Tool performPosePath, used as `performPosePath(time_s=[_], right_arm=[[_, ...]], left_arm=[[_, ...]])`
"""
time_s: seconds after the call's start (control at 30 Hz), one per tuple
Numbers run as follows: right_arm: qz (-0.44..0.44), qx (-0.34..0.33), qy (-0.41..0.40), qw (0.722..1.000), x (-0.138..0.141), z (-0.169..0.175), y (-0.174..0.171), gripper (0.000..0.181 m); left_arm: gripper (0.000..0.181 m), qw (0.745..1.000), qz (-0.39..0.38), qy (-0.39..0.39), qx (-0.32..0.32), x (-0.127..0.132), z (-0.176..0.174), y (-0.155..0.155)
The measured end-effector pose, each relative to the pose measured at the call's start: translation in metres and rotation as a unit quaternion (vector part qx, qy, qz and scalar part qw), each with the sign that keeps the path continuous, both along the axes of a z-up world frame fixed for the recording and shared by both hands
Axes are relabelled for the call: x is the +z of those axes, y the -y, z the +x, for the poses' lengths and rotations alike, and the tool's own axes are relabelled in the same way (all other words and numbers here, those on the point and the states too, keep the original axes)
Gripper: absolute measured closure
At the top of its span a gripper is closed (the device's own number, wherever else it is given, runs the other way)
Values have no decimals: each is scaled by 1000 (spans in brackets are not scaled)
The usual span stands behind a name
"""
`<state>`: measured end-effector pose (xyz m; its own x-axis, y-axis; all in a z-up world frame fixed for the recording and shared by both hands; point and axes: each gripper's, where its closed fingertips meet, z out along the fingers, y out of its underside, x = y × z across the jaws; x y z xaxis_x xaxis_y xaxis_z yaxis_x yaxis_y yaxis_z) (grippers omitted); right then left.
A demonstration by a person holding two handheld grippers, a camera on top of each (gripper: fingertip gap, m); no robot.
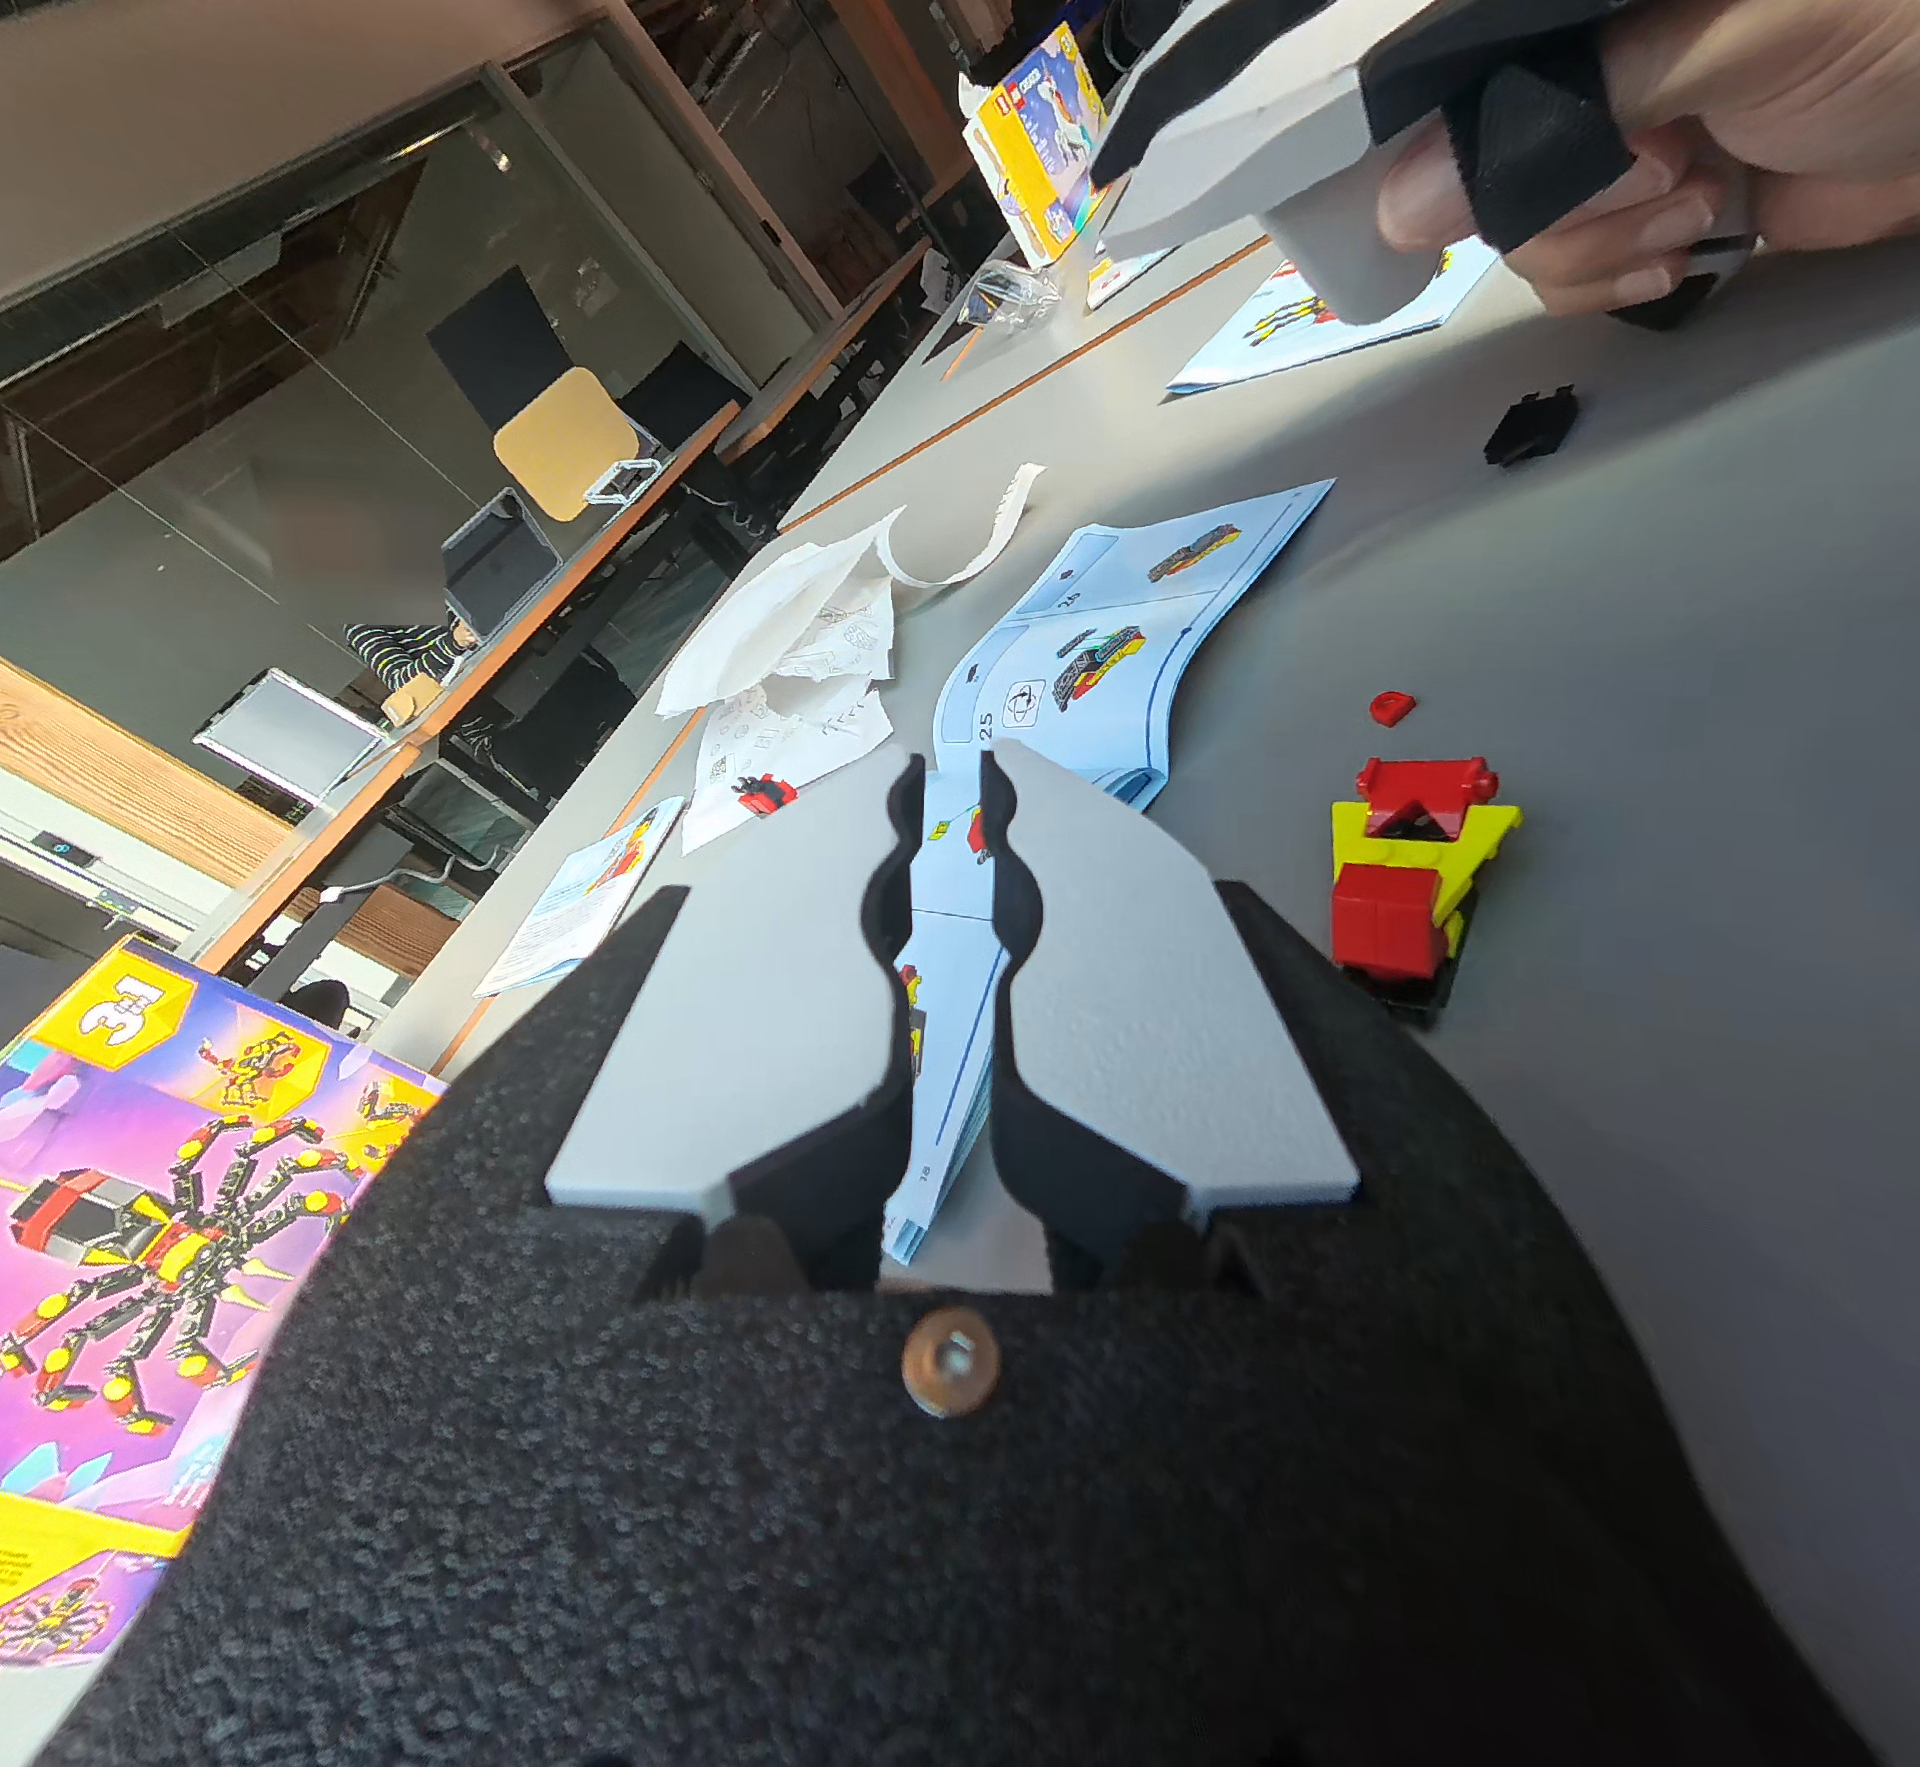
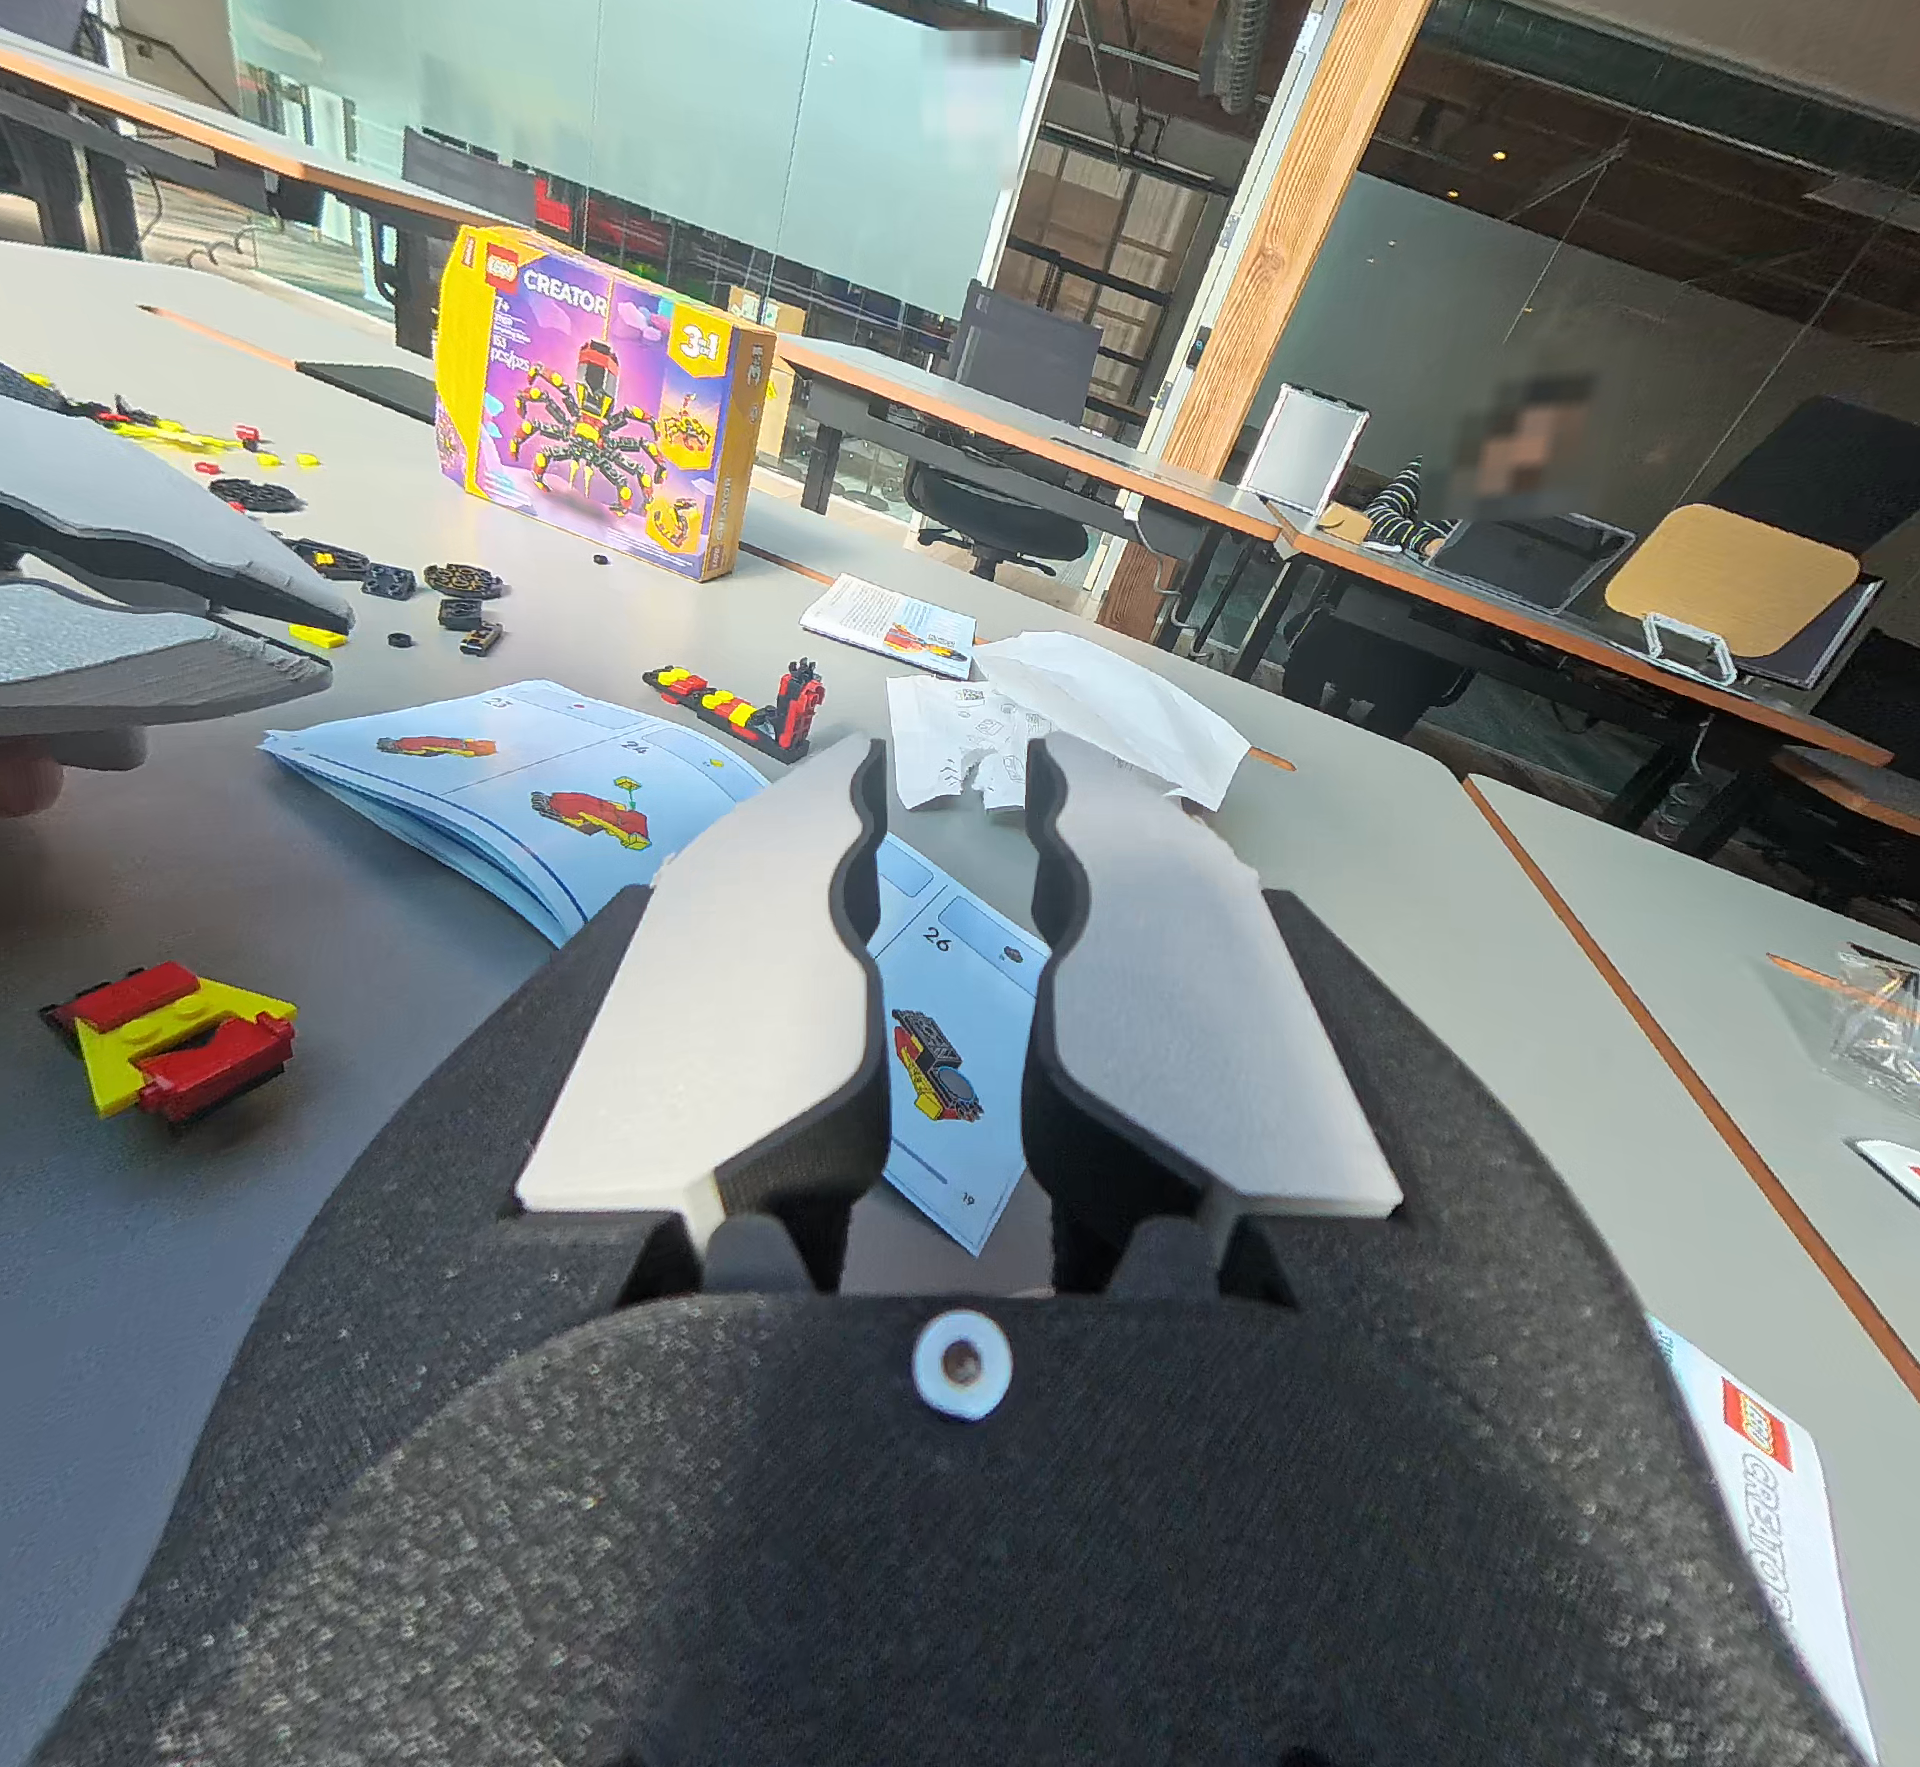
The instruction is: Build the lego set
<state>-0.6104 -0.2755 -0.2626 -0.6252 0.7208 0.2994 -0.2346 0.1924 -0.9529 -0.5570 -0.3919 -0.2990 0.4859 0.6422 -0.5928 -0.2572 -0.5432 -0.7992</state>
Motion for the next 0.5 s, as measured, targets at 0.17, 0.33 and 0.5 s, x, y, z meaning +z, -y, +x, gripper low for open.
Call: performPosePath(time_s=[0.17,0.33,0.5], right_arm=[[3,-6,-4,1000,0,0,-2,156],[1,-5,-4,1000,2,1,-4,156],[-16,-11,-6,1000,6,0,-8,148]], left_arm=[[171,1000,-3,-4,6,1,-2,1],[150,999,19,-21,19,11,0,7],[98,993,96,-47,48,41,0,20]])
